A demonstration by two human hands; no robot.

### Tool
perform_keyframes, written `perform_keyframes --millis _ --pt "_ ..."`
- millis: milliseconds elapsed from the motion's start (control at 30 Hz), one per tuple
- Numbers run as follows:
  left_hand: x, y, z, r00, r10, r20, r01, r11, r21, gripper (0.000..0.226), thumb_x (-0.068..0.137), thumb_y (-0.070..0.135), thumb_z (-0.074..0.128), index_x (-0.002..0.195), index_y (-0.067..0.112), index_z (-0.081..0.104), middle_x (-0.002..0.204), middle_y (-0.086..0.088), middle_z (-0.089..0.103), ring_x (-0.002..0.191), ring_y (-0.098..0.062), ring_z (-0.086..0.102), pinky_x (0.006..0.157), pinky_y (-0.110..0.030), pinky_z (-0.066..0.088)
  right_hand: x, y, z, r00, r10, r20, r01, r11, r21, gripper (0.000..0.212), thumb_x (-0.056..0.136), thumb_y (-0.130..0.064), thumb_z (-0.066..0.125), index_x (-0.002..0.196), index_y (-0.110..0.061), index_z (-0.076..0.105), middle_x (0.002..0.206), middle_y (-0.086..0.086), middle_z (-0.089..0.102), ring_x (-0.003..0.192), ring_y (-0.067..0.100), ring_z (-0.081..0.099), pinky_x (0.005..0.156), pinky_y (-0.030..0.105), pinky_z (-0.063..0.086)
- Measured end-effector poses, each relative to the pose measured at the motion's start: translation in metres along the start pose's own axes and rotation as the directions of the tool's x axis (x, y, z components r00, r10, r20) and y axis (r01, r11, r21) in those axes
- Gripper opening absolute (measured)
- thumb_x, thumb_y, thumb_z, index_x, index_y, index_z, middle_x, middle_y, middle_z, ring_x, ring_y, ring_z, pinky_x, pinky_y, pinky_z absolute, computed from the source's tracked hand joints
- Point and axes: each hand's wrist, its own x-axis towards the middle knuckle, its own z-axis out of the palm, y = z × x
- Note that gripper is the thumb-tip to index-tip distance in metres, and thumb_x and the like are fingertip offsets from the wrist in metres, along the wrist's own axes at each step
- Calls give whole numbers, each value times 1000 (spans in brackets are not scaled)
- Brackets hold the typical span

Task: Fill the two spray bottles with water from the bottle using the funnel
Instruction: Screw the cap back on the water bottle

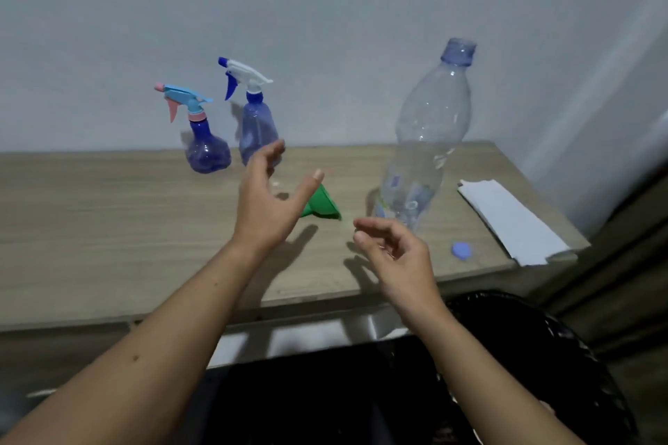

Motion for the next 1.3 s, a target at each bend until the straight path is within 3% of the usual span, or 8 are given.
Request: perform_keyframes --millis 133,267,400,600,733,900,1033,1300 --pt "5 78 57 979 160 127 -154 986 -60 105 69 66 89 153 19 48 152 7 55 141 1 50 119 -22 41 -29 18 -67 991 11 -135 -31 989 -146 15 93 -9 78 108 -13 76 86 0 71 72 4 61 73 15 53" --pt "12 116 98 965 140 220 -134 990 -42 133 57 65 99 163 20 32 160 2 46 146 -8 46 121 -27 38 -15 43 -118 932 -140 -333 -59 851 -522 24 92 -21 80 114 -19 71 117 6 61 95 16 62 81 11 46" --pt "13 106 123 955 137 262 -142 990 0 119 59 46 105 155 18 42 143 4 60 122 -10 66 110 -37 54 15 60 -139 957 -101 -273 -100 766 -635 53 93 -24 78 142 -12 60 139 8 50 131 26 48 110 35 41" --pt "13 82 127 967 194 167 -204 978 43 104 65 46 102 150 18 49 127 7 70 110 -5 73 103 -34 59 38 76 -158 974 -86 -208 -94 685 -723 34 95 -24 77 126 -12 74 119 8 65 117 29 59 100 29 41" --pt "9 73 118 967 191 168 -204 977 64 100 68 41 102 150 17 48 117 6 76 113 -3 73 107 -31 57 38 69 -162 979 -28 -204 -119 728 -675 27 92 -18 79 118 -10 75 117 6 65 106 24 64 97 32 51" --pt "12 67 120 965 179 191 -201 974 106 96 69 46 100 146 22 48 118 11 76 114 -4 73 107 -41 58 31 30 -158 974 -30 -224 -97 841 -532 25 93 -14 78 118 -17 74 110 -10 62 82 -9 61 77 0 45" --pt "7 67 120 970 151 188 -178 974 138 87 72 44 99 141 20 52 120 13 75 116 -5 73 107 -43 57 31 -28 -148 968 -163 -189 64 894 -445 27 93 -13 79 114 -30 72 114 -10 65 85 -3 65 84 7 48" --pt "1 78 112 976 76 203 -122 966 229 77 72 43 99 131 17 57 126 10 76 118 -11 73 103 -42 57 53 -171 -122 917 -383 -112 333 889 -314 29 93 -9 78 120 -19 75 115 -8 65 90 2 66 88 18 54"
